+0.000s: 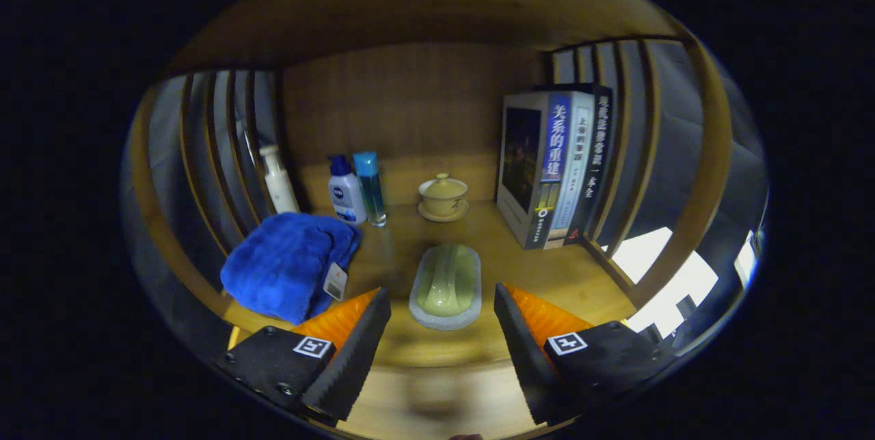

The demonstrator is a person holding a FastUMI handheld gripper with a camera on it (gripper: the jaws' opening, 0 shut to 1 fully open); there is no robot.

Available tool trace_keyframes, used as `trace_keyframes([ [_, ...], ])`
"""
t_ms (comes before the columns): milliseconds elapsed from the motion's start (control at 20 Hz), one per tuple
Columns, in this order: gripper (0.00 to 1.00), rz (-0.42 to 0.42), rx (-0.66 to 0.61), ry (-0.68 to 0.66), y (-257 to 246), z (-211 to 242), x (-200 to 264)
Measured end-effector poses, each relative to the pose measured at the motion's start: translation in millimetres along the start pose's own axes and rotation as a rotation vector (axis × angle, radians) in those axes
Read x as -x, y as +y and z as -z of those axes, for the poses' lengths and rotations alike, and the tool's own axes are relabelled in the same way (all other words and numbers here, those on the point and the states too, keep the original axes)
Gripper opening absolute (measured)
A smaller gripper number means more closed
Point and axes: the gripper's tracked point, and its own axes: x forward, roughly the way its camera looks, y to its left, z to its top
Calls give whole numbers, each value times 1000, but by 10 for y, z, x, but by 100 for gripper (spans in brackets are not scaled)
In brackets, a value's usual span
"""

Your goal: Pull open the drawer, take out the items inside it, and place them on the countertop above the cabinet.

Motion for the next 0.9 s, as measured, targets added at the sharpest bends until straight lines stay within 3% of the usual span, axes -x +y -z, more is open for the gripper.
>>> trace_keyframes([
  [200, 99, -51, 69, -96, -60, -140, 651],
  [500, 99, -38, 103, -299, -400, -241, 1681],
  [750, 98, -51, 76, -400, -417, 187, 2408],
  [900, 98, -42, 80, -394, -299, 613, 2630],
])
